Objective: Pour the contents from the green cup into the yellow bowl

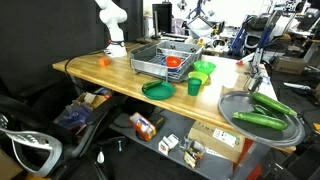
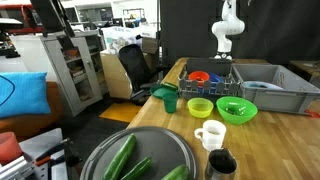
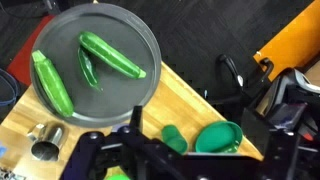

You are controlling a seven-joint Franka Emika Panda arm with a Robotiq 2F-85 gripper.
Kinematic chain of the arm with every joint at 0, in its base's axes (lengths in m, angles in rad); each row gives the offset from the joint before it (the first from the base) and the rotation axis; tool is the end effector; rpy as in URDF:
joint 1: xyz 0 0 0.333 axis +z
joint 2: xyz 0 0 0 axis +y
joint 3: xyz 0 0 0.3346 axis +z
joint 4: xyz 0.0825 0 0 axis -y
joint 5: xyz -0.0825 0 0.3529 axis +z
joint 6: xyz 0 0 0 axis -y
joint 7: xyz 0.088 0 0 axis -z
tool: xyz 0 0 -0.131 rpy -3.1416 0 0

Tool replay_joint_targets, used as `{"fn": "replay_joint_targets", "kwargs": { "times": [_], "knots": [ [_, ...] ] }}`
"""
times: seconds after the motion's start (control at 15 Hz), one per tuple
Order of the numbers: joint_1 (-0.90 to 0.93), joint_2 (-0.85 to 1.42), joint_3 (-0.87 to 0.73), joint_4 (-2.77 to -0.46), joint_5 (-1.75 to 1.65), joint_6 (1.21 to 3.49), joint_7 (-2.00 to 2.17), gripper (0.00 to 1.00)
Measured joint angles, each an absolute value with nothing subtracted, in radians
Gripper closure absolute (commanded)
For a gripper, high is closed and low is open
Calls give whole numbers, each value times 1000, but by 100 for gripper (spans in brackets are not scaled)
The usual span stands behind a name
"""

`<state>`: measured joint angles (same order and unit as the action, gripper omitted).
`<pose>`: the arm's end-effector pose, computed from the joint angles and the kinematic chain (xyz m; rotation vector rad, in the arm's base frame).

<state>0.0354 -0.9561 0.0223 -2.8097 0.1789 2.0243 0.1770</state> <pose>0.2444 0.0282 0.4609 -2.9522 0.2842 -0.2276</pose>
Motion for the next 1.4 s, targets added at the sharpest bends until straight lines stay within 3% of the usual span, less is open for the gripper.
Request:
{"fn": "replay_joint_targets", "kwargs": {
  "times": [0.6,1.0,1.4],
  "knots": [
    [36,-846,46,-2786,176,2077,150,0],
    [36,-573,42,-2731,173,2216,77,0],
    [34,-257,-41,-2511,180,2223,-41,0]
  ]
}}
